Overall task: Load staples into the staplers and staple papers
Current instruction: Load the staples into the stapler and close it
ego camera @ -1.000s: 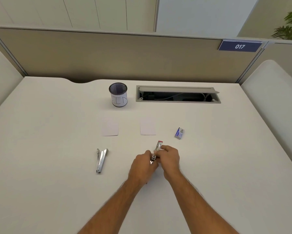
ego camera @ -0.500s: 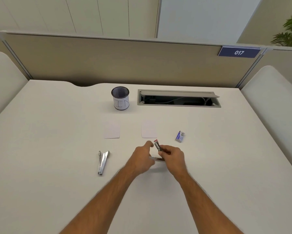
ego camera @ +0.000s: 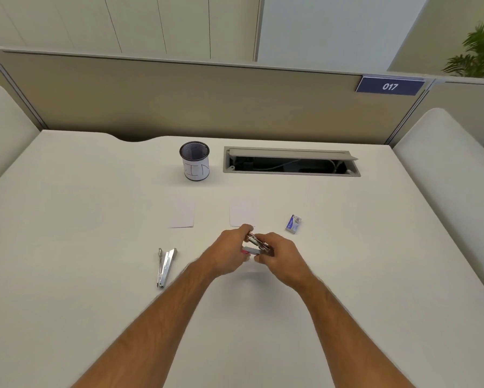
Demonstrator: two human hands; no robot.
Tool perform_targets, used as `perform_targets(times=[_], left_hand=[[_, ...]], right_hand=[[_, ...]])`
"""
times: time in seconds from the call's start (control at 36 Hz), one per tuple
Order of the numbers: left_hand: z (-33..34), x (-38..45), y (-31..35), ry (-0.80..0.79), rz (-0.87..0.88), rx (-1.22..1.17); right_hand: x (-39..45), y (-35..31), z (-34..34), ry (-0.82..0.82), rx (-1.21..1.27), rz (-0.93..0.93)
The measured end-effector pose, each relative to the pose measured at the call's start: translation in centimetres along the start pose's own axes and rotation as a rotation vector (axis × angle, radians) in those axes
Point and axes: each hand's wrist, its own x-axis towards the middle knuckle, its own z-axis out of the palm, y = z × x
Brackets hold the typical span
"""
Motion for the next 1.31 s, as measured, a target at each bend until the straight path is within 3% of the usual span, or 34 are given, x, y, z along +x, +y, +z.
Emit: perform_targets(times=[0.33,0.64,0.78,0.94,1.31], left_hand=[[0.1,-0.2,-0.3,0.087,-0.059,-0.027],[0.3,-0.3,-1.0,0.063,-0.021,-0.007],[0.7,-0.4,-1.3,0.080,-0.023,-0.003],[0.6,-1.1,-2.9,0.255,-0.074,0.052],[0.0,-1.3,-4.4,0.315,-0.138,0.084]], right_hand=[[0.0,0.1,0.3,0.068,-0.081,-0.007],[-0.4,0.1,0.9,0.090,-0.179,-0.041],[-0.6,-0.3,2.1,0.148,-0.296,0.066],[-0.9,-0.8,3.4,0.214,-0.341,0.219],[-0.3,-0.9,6.5,0.116,-0.408,0.392]])
